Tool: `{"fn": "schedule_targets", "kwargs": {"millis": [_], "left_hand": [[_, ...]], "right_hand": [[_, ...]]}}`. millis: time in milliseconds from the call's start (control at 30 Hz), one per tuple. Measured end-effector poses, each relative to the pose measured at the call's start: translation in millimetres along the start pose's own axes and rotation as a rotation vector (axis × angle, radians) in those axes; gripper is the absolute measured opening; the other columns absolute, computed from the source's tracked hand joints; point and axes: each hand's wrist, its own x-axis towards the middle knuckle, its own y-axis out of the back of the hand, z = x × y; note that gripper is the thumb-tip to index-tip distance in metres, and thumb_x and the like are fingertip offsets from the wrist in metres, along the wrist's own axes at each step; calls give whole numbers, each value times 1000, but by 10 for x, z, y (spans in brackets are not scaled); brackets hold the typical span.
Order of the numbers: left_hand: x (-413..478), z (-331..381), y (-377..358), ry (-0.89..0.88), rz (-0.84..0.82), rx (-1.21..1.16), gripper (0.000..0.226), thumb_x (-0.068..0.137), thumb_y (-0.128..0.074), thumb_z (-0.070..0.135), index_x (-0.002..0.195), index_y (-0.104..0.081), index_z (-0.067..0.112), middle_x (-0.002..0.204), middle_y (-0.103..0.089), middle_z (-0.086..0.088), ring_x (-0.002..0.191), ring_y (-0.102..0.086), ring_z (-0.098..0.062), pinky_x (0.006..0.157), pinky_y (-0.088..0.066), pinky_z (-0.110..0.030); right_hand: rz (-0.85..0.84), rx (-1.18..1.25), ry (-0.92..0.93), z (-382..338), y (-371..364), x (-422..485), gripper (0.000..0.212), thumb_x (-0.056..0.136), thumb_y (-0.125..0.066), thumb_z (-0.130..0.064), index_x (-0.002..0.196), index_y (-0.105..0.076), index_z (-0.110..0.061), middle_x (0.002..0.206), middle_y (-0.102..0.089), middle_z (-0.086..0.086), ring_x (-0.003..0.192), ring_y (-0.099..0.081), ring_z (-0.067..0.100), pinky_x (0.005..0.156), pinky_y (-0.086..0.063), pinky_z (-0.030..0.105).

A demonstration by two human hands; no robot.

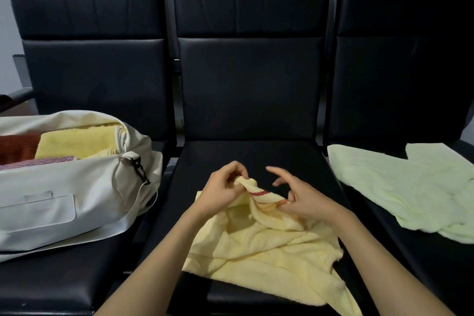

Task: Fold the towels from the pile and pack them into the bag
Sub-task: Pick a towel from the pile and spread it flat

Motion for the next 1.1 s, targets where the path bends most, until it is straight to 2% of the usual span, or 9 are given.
{"fn": "schedule_targets", "kwargs": {"millis": [100, 267, 400, 533, 633, 700, 800, 967, 1100], "left_hand": [[-15, 40, 1, 12, -65, 30, 21, 83, -62, 0, 90, -60, 20, 86, -62, 5, 76, -57, -7, 67, -46, -18], [20, -57, 90, 187, -262, 522, 27, 78, -71, 20, 102, -60, 26, 97, -55, 6, 91, -53, -13, 75, -46, -25], [6, -34, 267, 369, -423, 480, 16, 78, -73, 30, 89, -62, 31, 91, -64, 12, 90, -62, -10, 77, -50, -25], [82, -21, 611, 505, -556, 304, 36, 75, -79, 35, 108, -65, 30, 104, -69, 6, 98, -65, -12, 88, -54, -32], [424, -79, 736, 391, -227, 452, 31, 81, -75, 27, 110, -63, 24, 114, -65, -5, 102, -62, -22, 86, -54, -40], [690, -75, 728, 335, 63, 478, 64, 82, -74, 17, 138, -43, 17, 144, -40, -13, 125, -47, -28, 99, -47, -41], [831, -67, 505, 330, -2, 714, 94, 81, -75, 30, 152, -15, 14, 158, -4, -11, 145, -12, -29, 116, -23, -43], [390, -302, -96, 378, -450, 726, 48, 80, -71, 33, 125, -59, 20, 133, -51, -3, 115, -52, -23, 97, -45, -32], [76, -336, -200, 368, -376, 660, 56, 73, -73, 54, 118, -59, 26, 125, -50, 2, 112, -51, -17, 96, -45, -30]], "right_hand": [[100, -122, 32, -45, -42, 22, 24, 89, -64, -24, 107, -62, -39, 97, -60, -12, 79, -58, 7, 75, -55, 33], [631, 11, 80, -163, 153, -35, 30, 86, -45, -1, 93, -50, -29, 85, -57, -7, 73, -56, 15, 67, -47, 39], [612, 326, 38, -258, 237, -89, 29, 94, -35, -3, 93, -46, -29, 73, -60, 9, 46, -55, 20, 45, -46, 32], [479, 331, -119, -158, 476, -1, 18, 98, -41, -9, 98, -55, -21, 81, -64, 11, 48, -59, 16, 47, -50, 29], [526, 358, -159, -49, 673, 243, 17, 96, -50, -10, 108, -58, -19, 112, -64, 12, 83, -68, 18, 75, -56, 34], [572, 434, -97, -67, 761, 411, 50, 93, -57, -8, 137, -43, -27, 146, -41, 3, 122, -53, 16, 95, -48, 32], [493, 300, -82, -168, 681, 542, 65, 92, -61, -10, 147, -31, -24, 154, -29, 2, 128, -43, 16, 99, -40, 29], [-143, -239, -234, -7, 142, 347, 43, 91, -61, -35, 132, -53, -23, 135, -51, -4, 119, -51, 15, 98, -42, 27], [-246, -336, -268, 75, -76, 58, 52, 92, -59, -37, 139, -46, -19, 147, -39, -3, 132, -42, 15, 107, -37, 30]]}}
